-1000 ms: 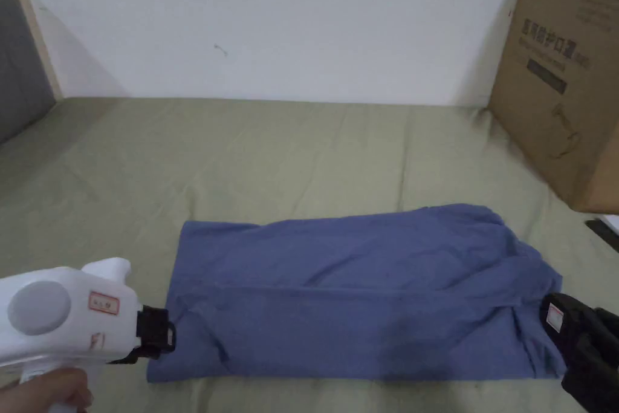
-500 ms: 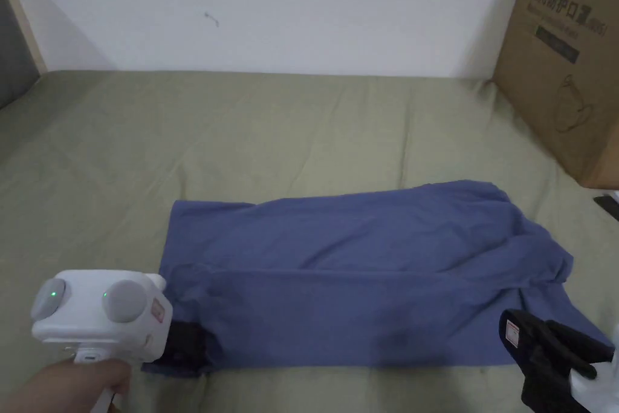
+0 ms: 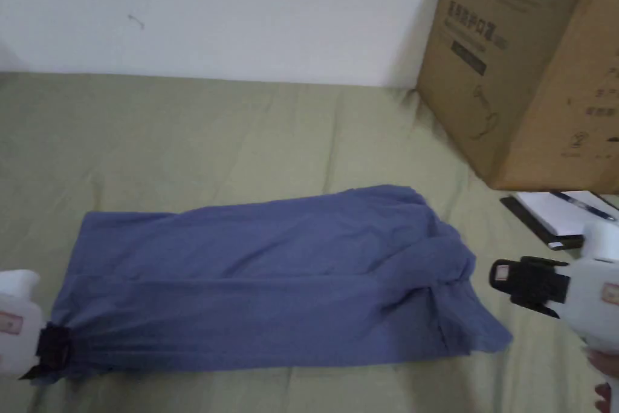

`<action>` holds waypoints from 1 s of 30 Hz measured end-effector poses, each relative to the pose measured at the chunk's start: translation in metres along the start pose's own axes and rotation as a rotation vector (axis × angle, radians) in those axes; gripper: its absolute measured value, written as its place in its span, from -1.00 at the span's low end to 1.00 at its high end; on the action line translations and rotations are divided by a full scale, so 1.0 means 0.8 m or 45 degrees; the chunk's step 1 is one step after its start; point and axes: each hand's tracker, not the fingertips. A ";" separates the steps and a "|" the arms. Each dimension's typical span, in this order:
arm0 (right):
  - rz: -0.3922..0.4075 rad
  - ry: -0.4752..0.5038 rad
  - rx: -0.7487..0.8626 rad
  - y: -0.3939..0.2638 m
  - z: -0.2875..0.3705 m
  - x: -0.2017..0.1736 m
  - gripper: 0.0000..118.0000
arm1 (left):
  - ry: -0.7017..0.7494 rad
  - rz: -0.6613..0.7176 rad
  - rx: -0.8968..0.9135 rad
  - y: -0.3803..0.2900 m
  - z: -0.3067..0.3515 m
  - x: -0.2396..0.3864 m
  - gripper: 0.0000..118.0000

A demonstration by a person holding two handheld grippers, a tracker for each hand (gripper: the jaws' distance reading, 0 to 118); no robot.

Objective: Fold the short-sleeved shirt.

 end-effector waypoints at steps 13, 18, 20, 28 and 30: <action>-0.195 -0.250 -0.567 0.004 -0.162 0.082 0.78 | 0.002 -0.002 -0.003 -0.014 -0.016 0.003 -0.99; 0.074 -0.432 -0.515 0.007 -0.155 0.083 -0.93 | 0.002 -0.004 -0.023 -0.011 -0.013 0.004 -0.99; -0.020 -0.349 -0.497 0.014 -0.145 0.095 -0.93 | 0.000 0.002 -0.028 -0.015 -0.008 0.010 -0.99; -0.118 -0.208 -0.375 0.018 -0.024 0.079 -0.93 | -0.019 0.022 -0.032 -0.001 0.018 -0.012 -0.99; -0.160 -0.167 -0.375 0.018 0.008 0.080 -0.93 | -0.047 0.008 -0.073 -0.007 0.034 -0.019 -0.99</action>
